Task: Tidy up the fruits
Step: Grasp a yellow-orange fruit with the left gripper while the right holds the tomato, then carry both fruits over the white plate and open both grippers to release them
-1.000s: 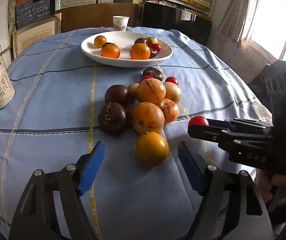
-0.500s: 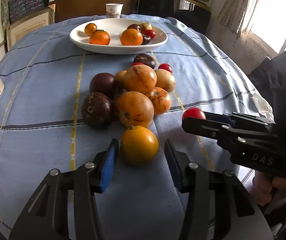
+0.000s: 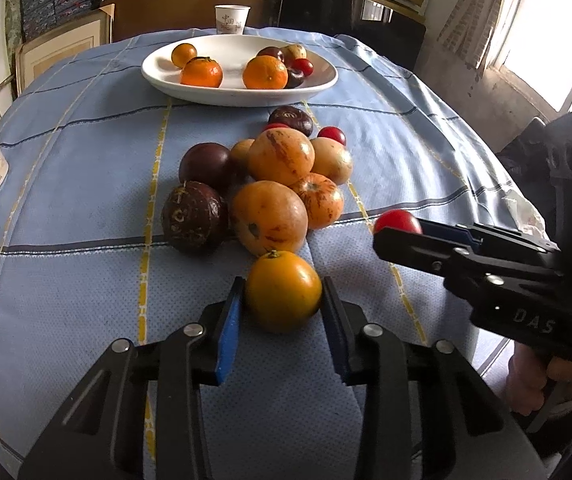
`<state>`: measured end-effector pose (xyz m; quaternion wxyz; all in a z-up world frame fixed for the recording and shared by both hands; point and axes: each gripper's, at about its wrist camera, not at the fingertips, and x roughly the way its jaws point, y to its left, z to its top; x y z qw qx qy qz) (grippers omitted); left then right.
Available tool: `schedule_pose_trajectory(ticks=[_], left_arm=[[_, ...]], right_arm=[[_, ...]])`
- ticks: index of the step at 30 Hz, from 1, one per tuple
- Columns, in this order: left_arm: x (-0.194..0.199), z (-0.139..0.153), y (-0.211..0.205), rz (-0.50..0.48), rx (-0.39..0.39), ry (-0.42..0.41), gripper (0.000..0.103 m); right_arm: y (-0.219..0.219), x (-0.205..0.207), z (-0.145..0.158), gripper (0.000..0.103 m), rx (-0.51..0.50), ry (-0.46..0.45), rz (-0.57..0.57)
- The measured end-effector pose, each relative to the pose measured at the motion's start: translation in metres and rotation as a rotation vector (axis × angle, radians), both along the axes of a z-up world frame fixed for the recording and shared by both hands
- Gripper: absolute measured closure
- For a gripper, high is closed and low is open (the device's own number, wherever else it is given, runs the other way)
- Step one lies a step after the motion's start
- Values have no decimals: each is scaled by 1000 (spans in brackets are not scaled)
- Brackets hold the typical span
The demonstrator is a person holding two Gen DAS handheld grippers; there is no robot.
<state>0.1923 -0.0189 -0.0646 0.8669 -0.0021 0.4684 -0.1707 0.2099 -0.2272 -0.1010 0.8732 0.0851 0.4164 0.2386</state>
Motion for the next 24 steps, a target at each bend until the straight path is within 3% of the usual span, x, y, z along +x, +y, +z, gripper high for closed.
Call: schedule_pose_trajectory(ticks=[16,20,24], left_arm=[[-9,12,14,38,-27,-43,66],[-5,28,18,25,-26,-70,66],[17,64,24,0,-51,-115,66]], right_arm=[[2,-10,15,73,-32,-32,9],[3,-1,33,73,-25,-44,46],[6,18,61,73,-62,-102,62]])
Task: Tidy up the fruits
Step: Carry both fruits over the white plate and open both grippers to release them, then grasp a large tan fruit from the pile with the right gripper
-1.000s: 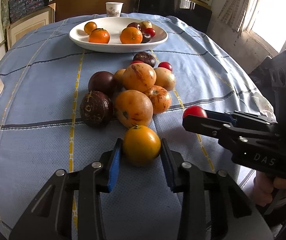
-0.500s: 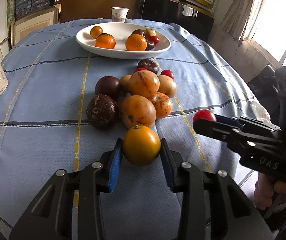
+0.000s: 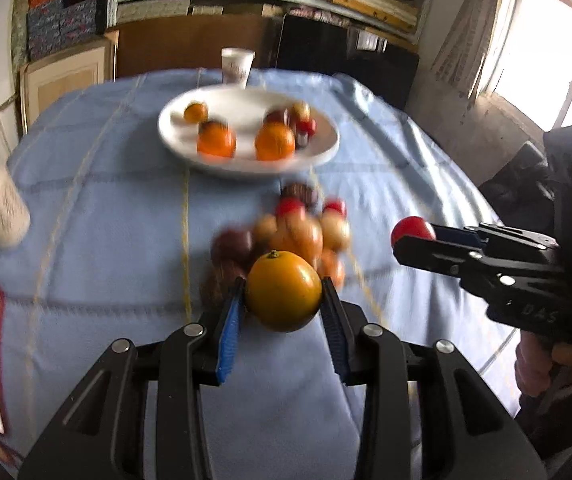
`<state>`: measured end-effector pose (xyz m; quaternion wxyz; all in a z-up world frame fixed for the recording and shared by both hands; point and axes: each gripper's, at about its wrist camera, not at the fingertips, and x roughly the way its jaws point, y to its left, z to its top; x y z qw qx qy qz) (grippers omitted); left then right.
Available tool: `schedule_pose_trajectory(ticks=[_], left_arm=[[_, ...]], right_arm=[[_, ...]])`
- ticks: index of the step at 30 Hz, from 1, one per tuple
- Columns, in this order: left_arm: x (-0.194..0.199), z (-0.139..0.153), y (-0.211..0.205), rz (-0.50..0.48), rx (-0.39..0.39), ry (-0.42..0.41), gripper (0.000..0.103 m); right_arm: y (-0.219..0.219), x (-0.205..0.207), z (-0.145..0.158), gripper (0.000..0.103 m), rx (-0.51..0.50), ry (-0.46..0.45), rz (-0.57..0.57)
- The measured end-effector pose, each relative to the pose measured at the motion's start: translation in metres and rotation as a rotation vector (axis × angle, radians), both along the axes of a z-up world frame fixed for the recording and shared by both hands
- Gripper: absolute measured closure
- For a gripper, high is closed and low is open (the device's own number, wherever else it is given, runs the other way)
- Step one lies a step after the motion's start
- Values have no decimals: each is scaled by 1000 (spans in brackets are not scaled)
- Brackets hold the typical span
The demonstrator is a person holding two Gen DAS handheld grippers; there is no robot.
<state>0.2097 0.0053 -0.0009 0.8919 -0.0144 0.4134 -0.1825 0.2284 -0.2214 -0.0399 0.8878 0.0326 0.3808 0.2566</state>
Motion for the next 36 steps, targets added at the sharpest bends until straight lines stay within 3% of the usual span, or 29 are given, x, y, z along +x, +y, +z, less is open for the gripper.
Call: schedule_pose_trajectory(ticks=[4,9,16,21,24,25,28,30,36], left_arm=[[43,31,6,21,-11,-47,66],[119,46,3,72,10,-72,66],[214,18,-8,124,43,-16,66],[245,-2,-8,150,63,16,66],[252,-12,-6,163,73,34,66],[254,-14,-5,166,73,38,65],[246,-7,1,189,65,6,29],[229,8,6,211,65,-55,23],[154,38,22,185,44,-127,8]], right_arm=[[2,33,29,73,-23,-91,-15],[0,92,38,73,-34,-135,-77],[0,190,4,73,26,-13,-129],[12,213,-16,73,24,24,-122],[19,221,-23,71,19,37,-106],[21,221,-24,64,25,37,-105],[17,215,-16,56,44,21,-110],[12,205,-7,56,59,4,-112],[-4,127,13,54,80,-68,-101]])
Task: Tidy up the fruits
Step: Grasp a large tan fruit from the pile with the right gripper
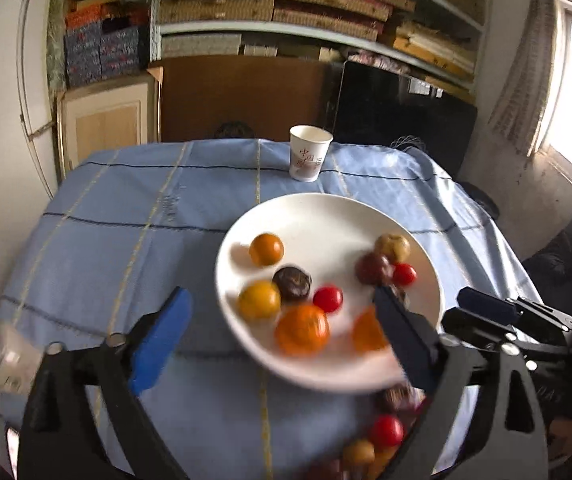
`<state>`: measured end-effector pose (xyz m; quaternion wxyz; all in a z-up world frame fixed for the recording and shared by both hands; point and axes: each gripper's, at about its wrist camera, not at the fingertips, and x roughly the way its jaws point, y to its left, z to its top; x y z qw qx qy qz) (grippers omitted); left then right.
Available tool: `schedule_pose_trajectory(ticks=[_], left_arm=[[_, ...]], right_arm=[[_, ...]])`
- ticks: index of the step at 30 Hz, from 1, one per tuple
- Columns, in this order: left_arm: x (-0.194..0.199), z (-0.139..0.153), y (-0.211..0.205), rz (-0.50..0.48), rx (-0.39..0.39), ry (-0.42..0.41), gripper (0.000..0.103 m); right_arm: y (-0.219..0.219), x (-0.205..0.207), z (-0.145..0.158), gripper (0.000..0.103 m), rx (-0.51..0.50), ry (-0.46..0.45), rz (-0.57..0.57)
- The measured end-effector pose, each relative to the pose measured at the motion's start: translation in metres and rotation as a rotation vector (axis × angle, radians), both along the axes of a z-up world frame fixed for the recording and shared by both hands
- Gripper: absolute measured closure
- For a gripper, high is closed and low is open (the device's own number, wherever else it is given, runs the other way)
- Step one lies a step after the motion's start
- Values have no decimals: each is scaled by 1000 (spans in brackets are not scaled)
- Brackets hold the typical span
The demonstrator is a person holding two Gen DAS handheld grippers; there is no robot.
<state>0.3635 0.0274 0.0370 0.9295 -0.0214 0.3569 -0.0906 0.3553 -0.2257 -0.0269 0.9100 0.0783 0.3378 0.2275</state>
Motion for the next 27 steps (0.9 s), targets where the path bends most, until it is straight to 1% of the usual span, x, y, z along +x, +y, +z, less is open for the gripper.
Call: schedule_pose_trajectory(ticks=[3,5,6,8,12,14,16,21,24,27], left_arm=[[-47,-3,9,-2,26,-30,7],[-70,-9,13,-3,29,-41,6],[-86,-17,16,-4,28,-47,6],[-105,-32,18,-15,44,-42,6],[-128,-59,19,-29,93,-1,6],[-140,-65,21,-48,81,1,6],[-147,-68,24,-69,69,3,6],[-158,-72,22,-82,90,-6,6],[-159,-72,21,-75,112,-13,6],[-159,-71,19,-83,111,-9,6]], right_arm=[[-3,-39,-3,52,-8,-28,-1],[-2,-68,-12,52,-7,-40,1],[0,-74,-14,52,-11,-45,2],[11,-91,-23,52,-37,-63,15],[38,-99,-38,52,-110,-48,87],[46,-99,-41,52,-156,-56,101],[52,-99,-43,52,-187,-56,116],[65,-98,-49,52,-241,-54,148],[69,-96,-51,52,-244,-44,158],[70,-93,-55,52,-247,-27,162]])
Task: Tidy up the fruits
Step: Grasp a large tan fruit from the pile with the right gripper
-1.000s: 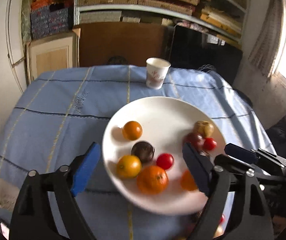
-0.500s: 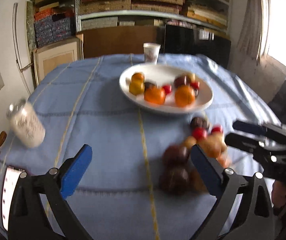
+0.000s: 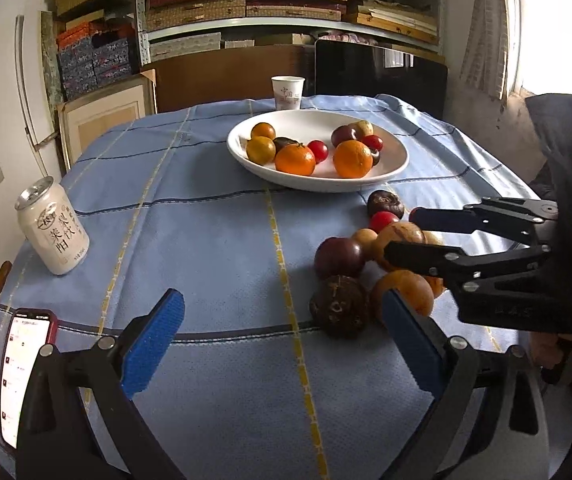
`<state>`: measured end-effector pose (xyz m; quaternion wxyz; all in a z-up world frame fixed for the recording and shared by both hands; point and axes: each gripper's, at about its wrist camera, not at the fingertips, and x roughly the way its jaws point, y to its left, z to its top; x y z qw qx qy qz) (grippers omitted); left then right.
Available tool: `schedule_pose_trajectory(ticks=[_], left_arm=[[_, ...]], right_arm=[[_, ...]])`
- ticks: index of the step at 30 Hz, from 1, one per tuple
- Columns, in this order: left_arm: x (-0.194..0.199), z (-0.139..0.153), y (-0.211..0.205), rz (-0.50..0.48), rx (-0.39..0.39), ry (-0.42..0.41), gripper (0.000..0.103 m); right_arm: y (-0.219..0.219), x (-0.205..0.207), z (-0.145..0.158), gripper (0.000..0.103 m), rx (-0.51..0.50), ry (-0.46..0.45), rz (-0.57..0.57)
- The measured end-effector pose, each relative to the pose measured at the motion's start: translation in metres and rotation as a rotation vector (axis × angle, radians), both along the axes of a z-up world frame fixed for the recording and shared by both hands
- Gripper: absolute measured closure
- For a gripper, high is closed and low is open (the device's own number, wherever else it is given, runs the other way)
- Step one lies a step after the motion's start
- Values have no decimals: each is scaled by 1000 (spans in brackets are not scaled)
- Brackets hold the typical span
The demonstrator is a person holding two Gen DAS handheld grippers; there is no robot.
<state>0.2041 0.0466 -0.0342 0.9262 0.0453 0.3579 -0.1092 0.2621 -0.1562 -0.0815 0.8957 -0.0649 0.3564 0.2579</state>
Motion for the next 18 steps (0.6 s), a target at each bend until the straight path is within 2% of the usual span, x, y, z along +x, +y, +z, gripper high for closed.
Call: schedule_pose_trajectory(ticks=[12,18], left_arm=[[5,-1,5,20,-22,18,6],[7,-2,7,31,-27,27,6]], right_arm=[[1,7,-7,52,-6,29,-7],[0,8,-7,58,-6,30,-13]])
